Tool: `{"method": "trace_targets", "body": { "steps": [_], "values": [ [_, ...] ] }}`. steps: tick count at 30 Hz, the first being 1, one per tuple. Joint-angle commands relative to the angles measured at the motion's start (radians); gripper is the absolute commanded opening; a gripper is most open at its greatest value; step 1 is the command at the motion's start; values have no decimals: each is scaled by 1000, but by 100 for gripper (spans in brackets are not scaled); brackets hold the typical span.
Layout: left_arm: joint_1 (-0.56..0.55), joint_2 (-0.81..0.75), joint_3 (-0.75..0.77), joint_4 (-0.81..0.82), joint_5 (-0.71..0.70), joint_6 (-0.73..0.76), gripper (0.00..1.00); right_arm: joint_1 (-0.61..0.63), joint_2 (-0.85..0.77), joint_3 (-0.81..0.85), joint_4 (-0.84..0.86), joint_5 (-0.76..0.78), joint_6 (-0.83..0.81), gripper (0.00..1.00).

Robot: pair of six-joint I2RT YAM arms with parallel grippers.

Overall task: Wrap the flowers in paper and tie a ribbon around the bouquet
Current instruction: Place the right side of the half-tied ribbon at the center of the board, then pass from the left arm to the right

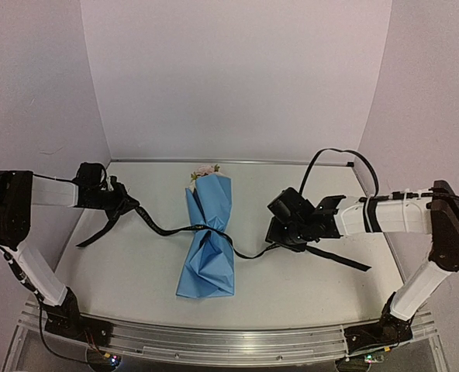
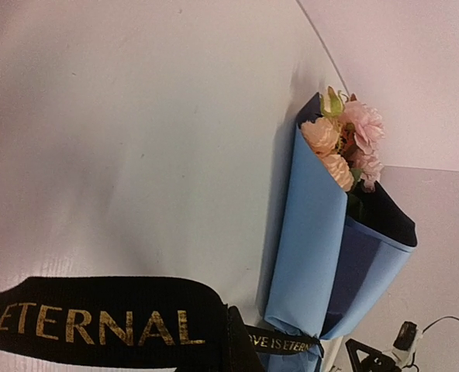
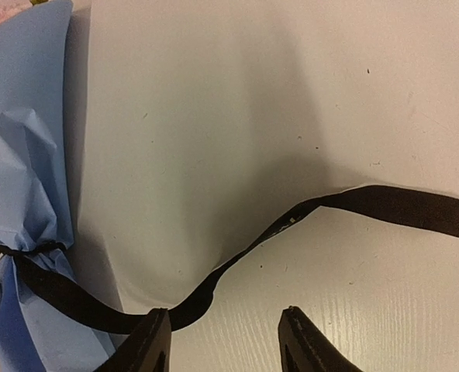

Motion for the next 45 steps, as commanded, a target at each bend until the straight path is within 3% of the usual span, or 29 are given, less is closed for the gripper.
{"method": "trace_targets", "body": {
  "steps": [1,8,13,19,33,45],
  "values": [
    [-20,-50,44,15,95,-12,0,-1,-72,62,-13,-19,-124,56],
    [-98,-85,56,57,137,-70,0,33,-23,272,80,-159,-421,75],
    [-162,-113,48,98,132,-143,0,71,109,473,136,-283,-562,77],
    [-214,-154,35,129,99,-233,0,138,257,651,149,-301,-717,80],
    [-256,-219,33,111,89,-309,0,192,527,911,152,-202,-784,83],
    [-258,-258,15,110,94,-332,0,215,710,1085,150,-109,-775,77]
  ]
}}
